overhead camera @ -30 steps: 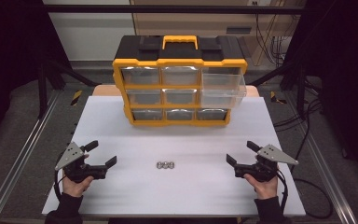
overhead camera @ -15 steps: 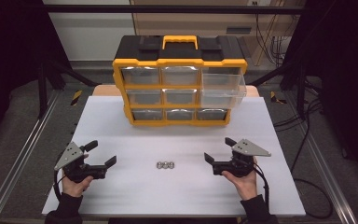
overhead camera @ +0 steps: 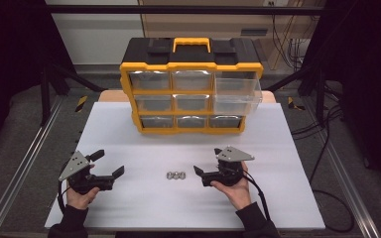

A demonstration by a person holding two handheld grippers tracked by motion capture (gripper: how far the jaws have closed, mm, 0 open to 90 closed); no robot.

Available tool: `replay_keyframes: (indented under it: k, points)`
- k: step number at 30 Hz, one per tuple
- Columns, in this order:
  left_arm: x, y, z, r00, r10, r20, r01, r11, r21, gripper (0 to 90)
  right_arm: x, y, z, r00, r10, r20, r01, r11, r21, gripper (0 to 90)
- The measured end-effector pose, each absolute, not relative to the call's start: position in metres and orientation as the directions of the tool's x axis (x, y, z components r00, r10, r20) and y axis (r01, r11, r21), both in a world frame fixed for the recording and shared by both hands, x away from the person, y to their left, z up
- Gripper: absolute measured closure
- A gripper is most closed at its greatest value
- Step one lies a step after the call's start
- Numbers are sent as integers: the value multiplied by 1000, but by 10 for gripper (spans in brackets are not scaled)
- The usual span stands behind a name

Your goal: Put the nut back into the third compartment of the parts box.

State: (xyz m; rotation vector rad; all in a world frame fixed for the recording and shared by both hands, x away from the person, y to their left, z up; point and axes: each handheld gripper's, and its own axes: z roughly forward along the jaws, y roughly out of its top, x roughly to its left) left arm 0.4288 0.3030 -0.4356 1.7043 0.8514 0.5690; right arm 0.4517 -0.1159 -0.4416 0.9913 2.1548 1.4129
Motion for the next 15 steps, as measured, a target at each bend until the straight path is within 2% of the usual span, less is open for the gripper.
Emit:
replay_keyframes:
  k: [12, 15]
  points:
    - [429, 301, -436, 630, 776, -41, 254, -156, 955, 20, 462, -70, -465, -734, 679, 35, 390, 378, 840, 140]
    - [429, 302, -437, 629, 776, -42, 255, -154, 955, 20, 464, -62, -471, -745, 666, 41, 405, 402, 821, 186]
